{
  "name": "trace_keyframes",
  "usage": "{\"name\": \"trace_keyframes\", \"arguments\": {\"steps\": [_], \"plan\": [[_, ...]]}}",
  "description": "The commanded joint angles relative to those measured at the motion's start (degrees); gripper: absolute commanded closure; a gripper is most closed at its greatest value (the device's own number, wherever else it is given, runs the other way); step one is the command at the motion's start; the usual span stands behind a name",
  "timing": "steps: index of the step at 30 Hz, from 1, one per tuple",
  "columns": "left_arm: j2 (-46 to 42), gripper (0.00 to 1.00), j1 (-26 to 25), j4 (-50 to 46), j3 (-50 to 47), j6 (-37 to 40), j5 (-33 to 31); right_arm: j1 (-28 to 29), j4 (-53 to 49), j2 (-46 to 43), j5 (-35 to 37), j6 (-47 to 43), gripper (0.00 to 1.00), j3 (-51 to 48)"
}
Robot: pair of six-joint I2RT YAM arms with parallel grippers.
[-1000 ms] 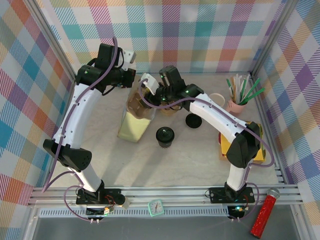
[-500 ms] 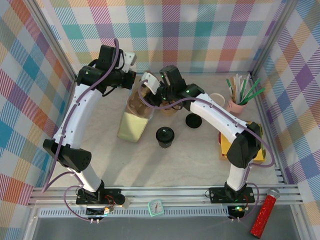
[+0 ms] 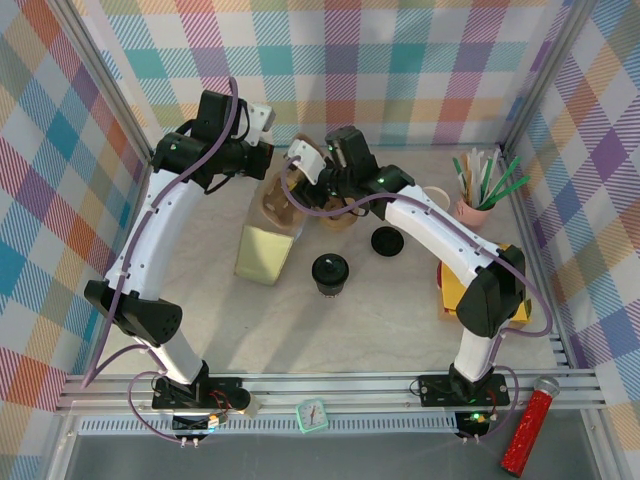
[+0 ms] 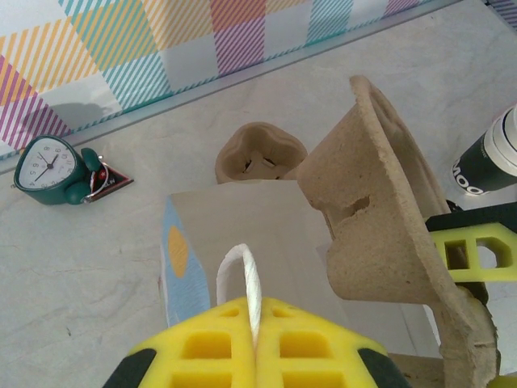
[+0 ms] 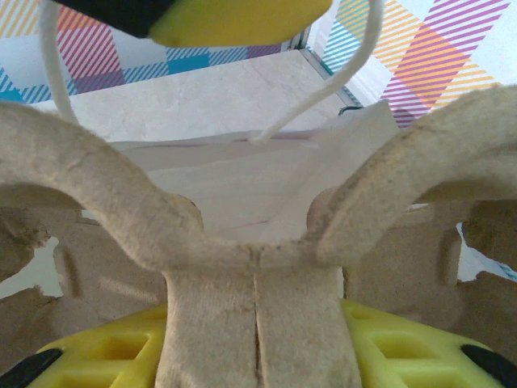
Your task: Pack the takeout coffee
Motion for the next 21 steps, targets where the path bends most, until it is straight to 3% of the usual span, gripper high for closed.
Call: {"name": "trace_keyframes", "arguments": {"steps": [1, 21], "plan": [[-1.81, 1.00, -0.46, -0.64, 0.58, 0.65, 0.38, 0.41, -0.95, 0.75, -2.19, -1.22, 0.54, 0.89], [-1.28, 1.00, -0.46, -0.89, 1.09, -1.00, 0.89, 2.80, -5.56, 1.67, -3.68, 1.40, 0.54, -1.05]]}}
